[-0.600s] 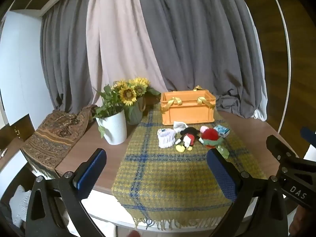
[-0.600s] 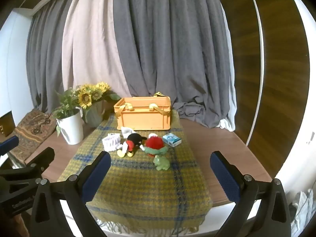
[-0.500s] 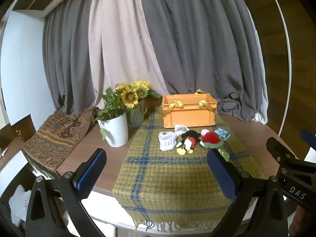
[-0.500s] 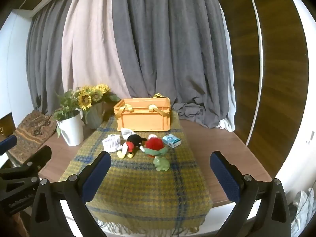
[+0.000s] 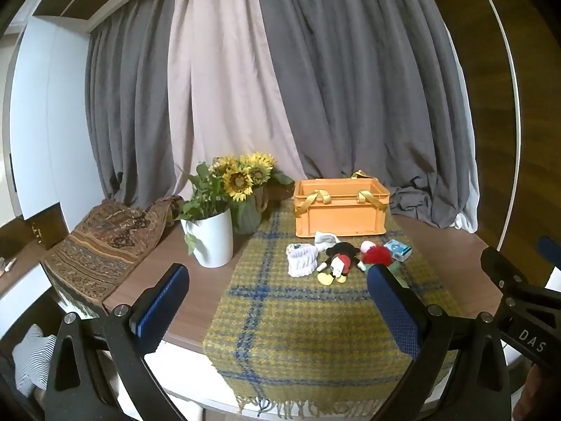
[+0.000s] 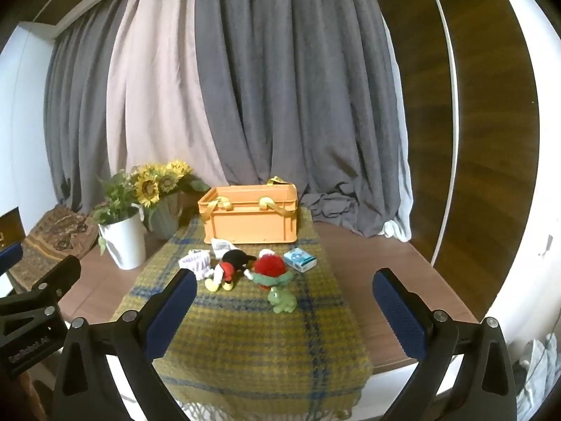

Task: Organize soft objects

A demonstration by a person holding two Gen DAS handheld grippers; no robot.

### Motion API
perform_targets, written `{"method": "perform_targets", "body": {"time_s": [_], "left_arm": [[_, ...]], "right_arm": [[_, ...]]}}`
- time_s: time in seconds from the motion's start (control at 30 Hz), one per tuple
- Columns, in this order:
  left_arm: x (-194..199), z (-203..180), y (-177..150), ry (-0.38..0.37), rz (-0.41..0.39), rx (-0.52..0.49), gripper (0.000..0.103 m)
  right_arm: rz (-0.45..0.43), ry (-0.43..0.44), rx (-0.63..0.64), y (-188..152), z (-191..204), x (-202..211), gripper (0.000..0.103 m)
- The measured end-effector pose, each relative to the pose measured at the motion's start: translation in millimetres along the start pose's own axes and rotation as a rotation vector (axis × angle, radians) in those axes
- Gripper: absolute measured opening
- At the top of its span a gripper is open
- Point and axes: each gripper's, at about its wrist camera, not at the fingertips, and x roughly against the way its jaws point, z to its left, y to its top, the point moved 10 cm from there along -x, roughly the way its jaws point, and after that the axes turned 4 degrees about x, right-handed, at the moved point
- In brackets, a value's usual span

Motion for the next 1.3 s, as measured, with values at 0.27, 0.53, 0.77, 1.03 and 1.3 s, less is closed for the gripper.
{"method": "perform_targets", "body": {"time_s": [0.27,0.53,0.77,1.03,1.3], "left_arm": [[2.3,3.2,1.3,0.007,-0.023,0.003,0.103],[5.3,4.0,0.7,0.008,-0.04,0.005,0.103],[7.3,3.5,1.8,0.005,-0.048,0.009,0.103],[6.1,1.1,4.3,-0.003,-0.048,0.01,0.103],[5.4,-1.2,5.1,-0.003,-0.049,0.011,0.103]], "right_arm": [[-0.016,-0.013,0.005,1.0,-2.6,4.3,0.102],[-0.021,-0.027,-0.008,3.6,-7.5,4.6,0.102],[-0.023,-0.028,-0.01,4.2,-9.2,4.8,0.102],[-0.025,-0.029,-0.01,5.5,-8.9,4.7,0.102],[-0.024,-0.028,-0.012,5.4,-7.5,3.9,0.102]]}}
